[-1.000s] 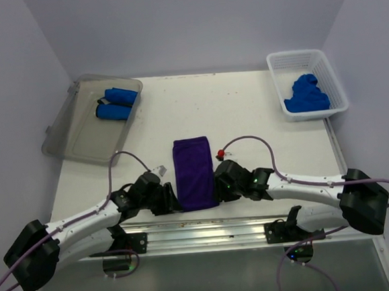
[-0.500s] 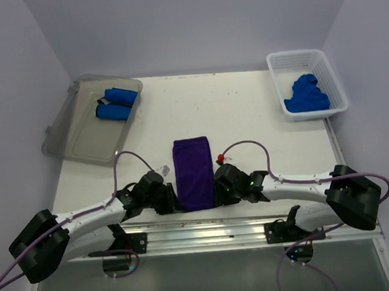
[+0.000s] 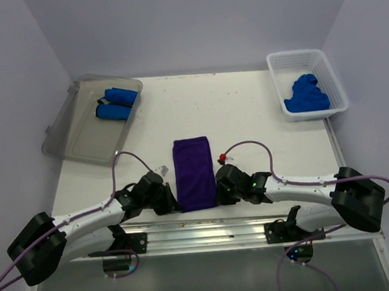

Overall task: Roll the towels
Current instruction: Roll the towel

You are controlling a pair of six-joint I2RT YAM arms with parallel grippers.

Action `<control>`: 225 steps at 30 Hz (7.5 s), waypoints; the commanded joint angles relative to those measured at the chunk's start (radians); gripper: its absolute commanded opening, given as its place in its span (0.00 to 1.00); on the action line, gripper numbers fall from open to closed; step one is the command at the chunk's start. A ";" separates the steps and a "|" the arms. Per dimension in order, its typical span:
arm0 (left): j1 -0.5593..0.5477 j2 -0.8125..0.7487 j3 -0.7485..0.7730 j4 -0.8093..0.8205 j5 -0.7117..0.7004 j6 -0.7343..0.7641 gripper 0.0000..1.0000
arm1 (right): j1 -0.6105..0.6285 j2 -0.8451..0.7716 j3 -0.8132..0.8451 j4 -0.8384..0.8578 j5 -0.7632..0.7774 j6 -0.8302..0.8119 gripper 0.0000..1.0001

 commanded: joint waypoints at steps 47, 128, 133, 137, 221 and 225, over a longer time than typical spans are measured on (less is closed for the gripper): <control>0.065 0.285 0.354 0.050 0.070 0.176 0.08 | 0.207 0.079 0.302 -0.229 0.267 -0.293 0.38; 0.148 0.434 0.504 -0.098 0.175 0.397 0.21 | 0.067 0.297 0.420 0.048 0.117 -0.740 0.00; 0.148 0.426 0.539 -0.135 0.160 0.412 0.32 | 0.029 0.300 0.437 0.031 0.023 -0.734 0.00; 0.151 0.428 0.550 -0.152 0.144 0.422 0.40 | 0.006 0.309 0.450 0.012 -0.040 -0.735 0.00; 0.240 0.275 0.302 0.029 -0.006 0.334 0.00 | -0.014 0.224 0.353 0.025 -0.042 -0.646 0.11; 0.240 0.275 0.305 0.024 -0.004 0.337 0.00 | -0.028 0.283 0.400 -0.007 0.030 -0.637 0.11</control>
